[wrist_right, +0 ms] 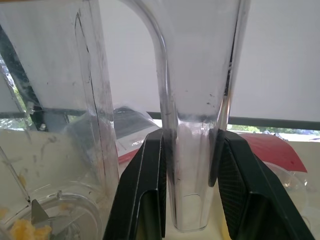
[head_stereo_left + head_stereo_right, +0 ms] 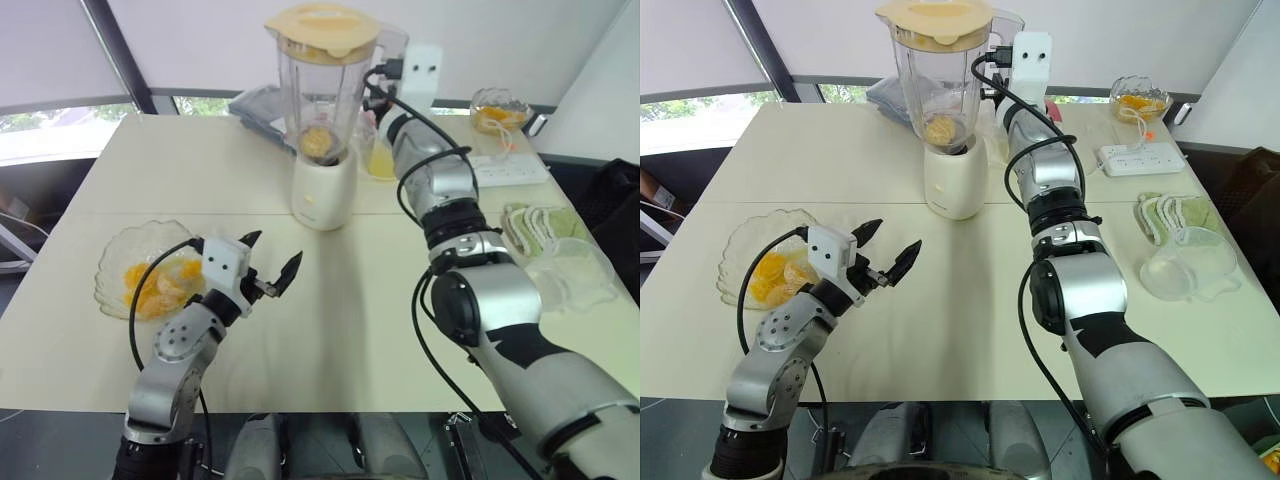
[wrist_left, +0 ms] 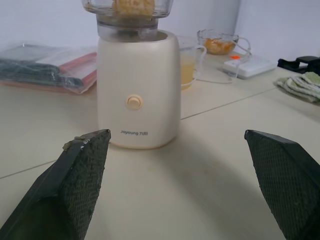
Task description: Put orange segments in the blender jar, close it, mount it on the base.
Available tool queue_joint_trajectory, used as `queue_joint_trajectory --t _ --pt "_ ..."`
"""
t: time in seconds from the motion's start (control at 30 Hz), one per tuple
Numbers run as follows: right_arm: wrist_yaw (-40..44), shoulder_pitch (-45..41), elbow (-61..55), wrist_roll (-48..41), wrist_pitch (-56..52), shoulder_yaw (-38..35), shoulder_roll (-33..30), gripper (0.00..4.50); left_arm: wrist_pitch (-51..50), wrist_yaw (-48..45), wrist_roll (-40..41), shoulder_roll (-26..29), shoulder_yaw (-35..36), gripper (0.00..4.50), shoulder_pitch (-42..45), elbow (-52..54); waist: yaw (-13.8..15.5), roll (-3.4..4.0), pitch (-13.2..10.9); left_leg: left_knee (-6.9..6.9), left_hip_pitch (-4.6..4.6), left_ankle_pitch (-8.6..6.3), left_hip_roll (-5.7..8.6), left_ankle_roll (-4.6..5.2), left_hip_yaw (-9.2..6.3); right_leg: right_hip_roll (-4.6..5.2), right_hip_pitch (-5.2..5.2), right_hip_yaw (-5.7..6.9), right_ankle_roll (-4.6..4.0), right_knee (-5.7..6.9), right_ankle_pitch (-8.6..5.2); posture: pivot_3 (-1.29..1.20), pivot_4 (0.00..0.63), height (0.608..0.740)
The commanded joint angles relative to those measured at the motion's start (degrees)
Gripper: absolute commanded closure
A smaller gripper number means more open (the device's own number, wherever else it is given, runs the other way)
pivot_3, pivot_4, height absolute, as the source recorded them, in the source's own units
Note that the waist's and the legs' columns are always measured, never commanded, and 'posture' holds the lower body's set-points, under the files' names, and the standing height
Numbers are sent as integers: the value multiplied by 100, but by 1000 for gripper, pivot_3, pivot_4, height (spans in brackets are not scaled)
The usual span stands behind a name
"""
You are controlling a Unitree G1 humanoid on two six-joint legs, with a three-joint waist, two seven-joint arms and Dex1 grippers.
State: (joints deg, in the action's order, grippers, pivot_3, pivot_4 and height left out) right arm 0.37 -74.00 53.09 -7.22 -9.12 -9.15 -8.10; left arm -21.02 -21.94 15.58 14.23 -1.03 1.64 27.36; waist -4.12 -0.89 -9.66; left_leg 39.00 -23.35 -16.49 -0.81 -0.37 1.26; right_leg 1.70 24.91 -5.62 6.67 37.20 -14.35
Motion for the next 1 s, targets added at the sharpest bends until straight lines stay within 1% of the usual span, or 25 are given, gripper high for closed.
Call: queue_joint_trajectory --t 0.03,0.3,0.73,1.0 --pt "74 -202 -109 92 189 29 -167 3623 3 10 49 24 -35 38 13 249 5 0 0 0 0 0 0 0 0 0 0 0 0 0 0 0 150 740" --pt "97 -77 -164 126 157 11 -310 3623 11 -77 84 59 -43 38 115 135 1 0 -1 -1 -1 0 0 0 0 0 0 0 0 -3 0 0 150 740" --pt "176 249 -249 40 11 -20 -157 3623 -53 -132 88 102 -44 38 122 150 7 1 -3 -5 -4 0 1 0 -2 4 0 4 0 -11 0 0 150 740" --pt "230 422 -341 59 -33 30 -171 3623 -85 -159 77 118 -55 38 117 163 6 1 -3 -5 -3 0 2 0 -2 4 -1 3 0 -10 0 0 150 740"
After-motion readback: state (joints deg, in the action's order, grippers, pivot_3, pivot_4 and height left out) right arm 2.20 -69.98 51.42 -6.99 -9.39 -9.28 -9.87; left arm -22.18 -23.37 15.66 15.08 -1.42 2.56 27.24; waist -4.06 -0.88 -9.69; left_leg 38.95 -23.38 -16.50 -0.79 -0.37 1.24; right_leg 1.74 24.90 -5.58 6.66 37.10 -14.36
